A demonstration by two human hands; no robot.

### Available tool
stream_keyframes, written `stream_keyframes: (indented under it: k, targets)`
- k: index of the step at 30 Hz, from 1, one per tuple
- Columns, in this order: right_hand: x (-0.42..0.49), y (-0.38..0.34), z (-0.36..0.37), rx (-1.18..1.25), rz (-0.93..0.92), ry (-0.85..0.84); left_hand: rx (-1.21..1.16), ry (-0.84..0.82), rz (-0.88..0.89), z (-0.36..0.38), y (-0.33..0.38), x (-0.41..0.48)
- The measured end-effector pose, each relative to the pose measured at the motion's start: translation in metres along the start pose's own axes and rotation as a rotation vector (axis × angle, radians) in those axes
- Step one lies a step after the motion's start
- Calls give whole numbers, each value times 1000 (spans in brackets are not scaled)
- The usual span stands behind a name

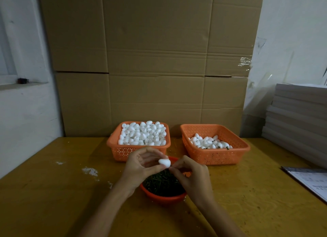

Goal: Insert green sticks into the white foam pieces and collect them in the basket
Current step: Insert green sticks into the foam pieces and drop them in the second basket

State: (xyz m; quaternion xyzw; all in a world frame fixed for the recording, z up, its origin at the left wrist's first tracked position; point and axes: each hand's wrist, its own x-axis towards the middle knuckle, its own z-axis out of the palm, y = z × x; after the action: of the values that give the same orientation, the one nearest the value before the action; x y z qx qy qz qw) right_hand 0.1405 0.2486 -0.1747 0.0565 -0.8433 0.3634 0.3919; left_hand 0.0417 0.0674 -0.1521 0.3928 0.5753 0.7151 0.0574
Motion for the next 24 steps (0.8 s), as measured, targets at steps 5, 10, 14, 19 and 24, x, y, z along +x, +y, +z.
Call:
stream_keyframes:
  k: [5, 10, 14, 19, 24]
  targets:
    - [0, 0, 0, -3, 3, -5, -24, -19, -4, -1, -1, 1]
    - [0, -1, 1, 3, 9, -10, -54, -39, 7, -1, 0, 1]
    - [-1, 1, 2, -4, 12, -20, -38, -68, 28, 0, -2, 0]
    - [-1, 3, 3, 35, 21, -26, 10, -71, 54, 2, -4, 0]
    - [0, 2, 4, 67, 32, -28, 65, -34, 54, 0, -5, 1]
